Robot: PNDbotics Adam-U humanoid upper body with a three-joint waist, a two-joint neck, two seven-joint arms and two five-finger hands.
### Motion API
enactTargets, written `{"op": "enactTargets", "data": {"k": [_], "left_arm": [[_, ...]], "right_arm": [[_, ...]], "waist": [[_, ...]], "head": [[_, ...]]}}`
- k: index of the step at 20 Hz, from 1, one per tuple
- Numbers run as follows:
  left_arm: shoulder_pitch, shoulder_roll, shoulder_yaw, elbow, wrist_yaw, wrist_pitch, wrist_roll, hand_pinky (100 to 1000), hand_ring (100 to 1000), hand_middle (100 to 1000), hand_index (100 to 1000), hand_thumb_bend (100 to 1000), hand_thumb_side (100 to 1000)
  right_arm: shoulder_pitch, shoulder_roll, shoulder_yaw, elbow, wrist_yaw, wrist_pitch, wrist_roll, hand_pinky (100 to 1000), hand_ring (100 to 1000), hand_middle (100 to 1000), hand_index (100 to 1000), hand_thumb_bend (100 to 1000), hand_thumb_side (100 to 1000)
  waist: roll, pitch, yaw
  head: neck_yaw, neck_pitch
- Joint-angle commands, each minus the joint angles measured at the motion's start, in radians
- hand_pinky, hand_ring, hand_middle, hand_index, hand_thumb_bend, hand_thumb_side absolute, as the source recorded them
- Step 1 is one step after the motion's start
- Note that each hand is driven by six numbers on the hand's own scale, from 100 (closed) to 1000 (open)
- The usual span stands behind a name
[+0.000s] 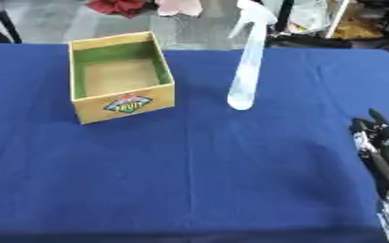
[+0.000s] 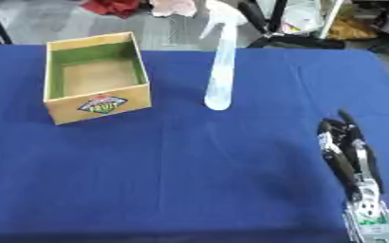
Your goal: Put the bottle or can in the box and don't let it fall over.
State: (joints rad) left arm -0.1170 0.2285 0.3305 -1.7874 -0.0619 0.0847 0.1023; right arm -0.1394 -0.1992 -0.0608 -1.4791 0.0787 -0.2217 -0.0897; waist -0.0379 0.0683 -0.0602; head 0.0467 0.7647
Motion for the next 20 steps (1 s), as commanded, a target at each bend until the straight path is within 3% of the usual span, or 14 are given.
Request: {"op": "enactTargets", "data": {"k": [1, 9, 14, 20], "left_arm": [[-0.006, 0.015, 0.007, -0.02, -0.001, -0.002, -0.002, 829, 782, 871, 940, 629, 850], [-0.004, 0.016, 0.002, -0.021, -0.002, -0.003, -0.011, 830, 783, 872, 940, 632, 849], [-0.002, 0.017, -0.003, -0.02, -0.004, -0.004, -0.021, 830, 783, 872, 940, 633, 849], [-0.002, 0.014, -0.009, -0.02, -0.004, -0.006, -0.03, 830, 783, 873, 940, 635, 847]], "right_arm": [[-0.007, -0.016, -0.006, -0.026, -0.001, -0.003, 0.002, 867, 826, 789, 983, 177, 619], [-0.087, -0.065, 0.018, 0.005, 0.022, -0.009, 0.026, 867, 827, 790, 987, 197, 613], [-0.227, -0.107, 0.072, 0.073, 0.053, -0.006, 0.078, 866, 829, 793, 1000, 243, 617], [-0.388, -0.1, 0.143, 0.199, 0.078, -0.038, 0.154, 867, 832, 798, 1000, 274, 627]], "waist": [[0.003, -0.018, 0.0], [0.003, -0.022, 0.009], [0.004, -0.025, 0.017], [0.01, -0.025, 0.03]], "head": [[0.001, 0.005], [-0.008, 0.005], [-0.015, 0.005], [-0.022, 0.005]]}}
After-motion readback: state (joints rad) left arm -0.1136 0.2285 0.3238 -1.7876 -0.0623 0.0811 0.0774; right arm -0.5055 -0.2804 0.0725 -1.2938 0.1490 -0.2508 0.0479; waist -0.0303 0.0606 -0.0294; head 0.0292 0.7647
